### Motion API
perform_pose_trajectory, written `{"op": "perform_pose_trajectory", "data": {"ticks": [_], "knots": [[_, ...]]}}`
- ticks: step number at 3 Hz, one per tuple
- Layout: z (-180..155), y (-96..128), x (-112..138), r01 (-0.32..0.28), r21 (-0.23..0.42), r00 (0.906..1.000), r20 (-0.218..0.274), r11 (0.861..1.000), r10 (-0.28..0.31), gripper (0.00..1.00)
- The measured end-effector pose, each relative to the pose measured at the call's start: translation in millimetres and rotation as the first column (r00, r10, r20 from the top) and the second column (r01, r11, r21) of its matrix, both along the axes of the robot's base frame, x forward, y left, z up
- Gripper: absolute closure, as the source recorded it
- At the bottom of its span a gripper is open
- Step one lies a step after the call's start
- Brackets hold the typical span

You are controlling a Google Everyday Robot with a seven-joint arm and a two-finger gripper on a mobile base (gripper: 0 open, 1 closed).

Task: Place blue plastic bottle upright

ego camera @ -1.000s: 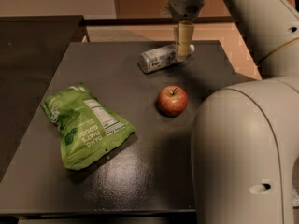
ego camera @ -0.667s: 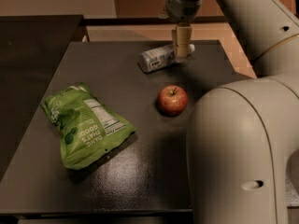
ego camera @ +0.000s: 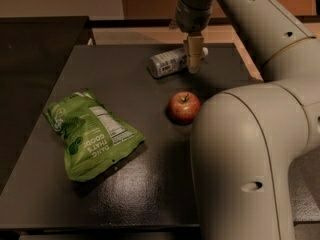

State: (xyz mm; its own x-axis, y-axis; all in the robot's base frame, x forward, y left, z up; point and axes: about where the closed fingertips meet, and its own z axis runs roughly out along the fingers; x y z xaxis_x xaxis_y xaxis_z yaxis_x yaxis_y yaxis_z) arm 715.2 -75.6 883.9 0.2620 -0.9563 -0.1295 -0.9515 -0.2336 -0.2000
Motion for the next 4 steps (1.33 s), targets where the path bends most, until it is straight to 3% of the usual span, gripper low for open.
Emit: {"op": "perform_pose_trajectory", "data": {"ticks": [2, 3, 4], "knots": [[-25.9, -2.9, 4.0, -0.031, -0.027, 0.9984, -0.049, 0.999, 0.029, 0.00], [-32.9, -4.2, 2.3, -0.045, -0.038, 0.9969, -0.066, 0.998, 0.042, 0.16], [-34.6, -4.9, -2.0, -0.064, -0.044, 0.9953, -0.076, 0.997, 0.060, 0.39]]}}
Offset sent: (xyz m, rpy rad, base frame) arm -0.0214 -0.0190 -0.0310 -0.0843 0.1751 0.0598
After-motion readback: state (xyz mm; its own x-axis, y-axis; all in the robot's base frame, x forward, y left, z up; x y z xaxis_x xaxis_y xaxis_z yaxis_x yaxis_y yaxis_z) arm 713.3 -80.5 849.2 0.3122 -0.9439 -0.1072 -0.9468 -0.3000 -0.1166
